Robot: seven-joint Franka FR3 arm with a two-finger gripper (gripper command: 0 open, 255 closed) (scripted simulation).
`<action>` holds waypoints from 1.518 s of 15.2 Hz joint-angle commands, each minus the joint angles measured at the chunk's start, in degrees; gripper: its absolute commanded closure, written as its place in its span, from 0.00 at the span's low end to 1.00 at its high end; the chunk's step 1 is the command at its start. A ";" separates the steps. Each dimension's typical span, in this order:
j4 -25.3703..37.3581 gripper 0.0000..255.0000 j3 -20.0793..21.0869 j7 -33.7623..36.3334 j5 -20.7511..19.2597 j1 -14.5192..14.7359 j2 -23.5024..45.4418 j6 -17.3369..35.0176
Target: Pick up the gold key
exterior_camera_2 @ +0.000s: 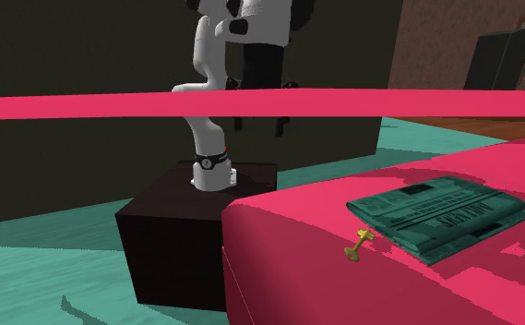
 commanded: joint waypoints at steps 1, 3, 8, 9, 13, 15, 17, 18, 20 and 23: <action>2.09 0.00 3.19 4.91 -1.12 -1.04 4.53 1.91; 4.64 0.00 6.31 10.02 -3.08 -2.12 9.28 3.30; 12.56 0.00 12.78 24.73 -12.20 -3.72 23.46 5.35; 14.44 0.00 13.51 27.90 -14.65 -3.45 26.66 5.37; 22.99 0.00 13.09 39.35 -24.01 0.80 39.30 4.12; 27.83 0.00 11.67 43.77 -27.58 4.00 45.07 2.97; 33.05 0.00 9.92 47.32 -30.33 7.40 50.48 1.64; 35.82 0.00 9.04 48.82 -31.46 9.10 53.10 0.90; 37.54 0.00 8.15 49.93 -32.40 10.44 55.24 0.95; 36.83 0.00 7.54 50.52 -33.29 10.81 56.39 2.60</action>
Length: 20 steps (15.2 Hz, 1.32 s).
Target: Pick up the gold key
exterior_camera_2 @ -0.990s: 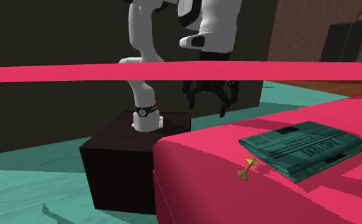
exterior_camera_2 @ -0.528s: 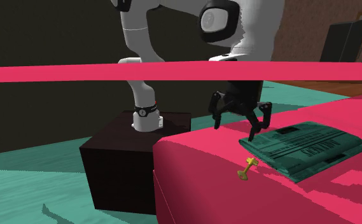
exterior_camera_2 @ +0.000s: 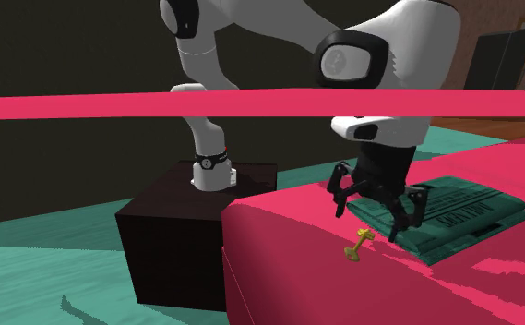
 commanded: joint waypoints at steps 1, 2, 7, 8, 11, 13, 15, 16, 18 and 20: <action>-0.35 0.00 -0.46 0.52 -0.69 0.34 0.91 1.09; -0.54 0.00 -0.67 0.72 -1.00 0.47 1.32 1.62; -0.94 1.00 -0.99 1.10 -1.49 0.69 1.92 2.51; -0.91 1.00 -0.99 1.11 -1.50 0.71 1.94 2.50; -0.93 1.00 -0.97 1.04 -1.46 0.64 1.87 2.47; -0.83 1.00 -0.97 1.02 -1.45 0.66 1.90 2.39; -0.83 1.00 -1.01 1.05 -1.50 0.69 1.98 2.45; -0.66 1.00 -0.79 0.84 -1.18 0.55 1.56 1.93; -0.26 1.00 -0.36 0.43 -0.56 0.29 0.74 0.86; 0.19 1.00 0.04 0.03 0.06 0.04 -0.05 -0.23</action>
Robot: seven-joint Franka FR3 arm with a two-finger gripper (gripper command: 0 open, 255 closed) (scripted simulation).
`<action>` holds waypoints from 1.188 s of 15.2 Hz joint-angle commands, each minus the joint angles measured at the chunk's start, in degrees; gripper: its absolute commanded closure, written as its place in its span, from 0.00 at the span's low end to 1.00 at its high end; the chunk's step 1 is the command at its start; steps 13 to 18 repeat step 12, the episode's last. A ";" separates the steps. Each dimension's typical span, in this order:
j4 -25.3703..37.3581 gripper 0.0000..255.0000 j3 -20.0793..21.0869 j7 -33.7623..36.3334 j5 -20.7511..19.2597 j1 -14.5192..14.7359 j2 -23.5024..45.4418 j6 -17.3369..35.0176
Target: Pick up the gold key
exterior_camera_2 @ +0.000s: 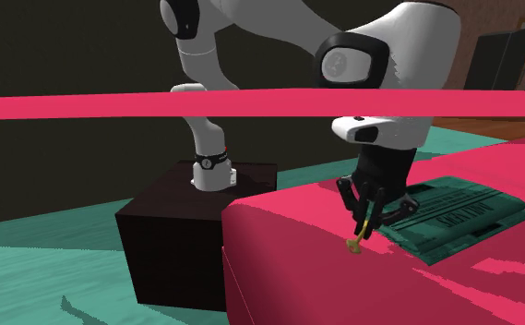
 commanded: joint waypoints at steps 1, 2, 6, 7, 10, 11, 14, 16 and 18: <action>0.27 1.00 0.41 -0.41 0.63 -0.32 -0.85 -0.98; 0.52 1.00 0.59 -0.61 0.93 -0.43 -1.23 -1.54; 1.70 1.00 1.29 -1.39 2.06 -0.81 -2.65 -3.83; 2.03 1.00 1.45 -1.57 2.33 -0.89 -2.98 -4.42; 3.10 1.00 1.90 -2.12 3.11 -1.09 -3.92 -6.21; 3.15 1.00 1.93 -2.15 3.15 -1.11 -3.98 -6.29; 3.16 1.00 1.92 -2.14 3.14 -1.10 -3.97 -6.30; 3.16 1.00 1.92 -2.14 3.14 -1.10 -3.97 -6.30; 3.16 1.00 1.92 -2.14 3.14 -1.10 -3.97 -6.30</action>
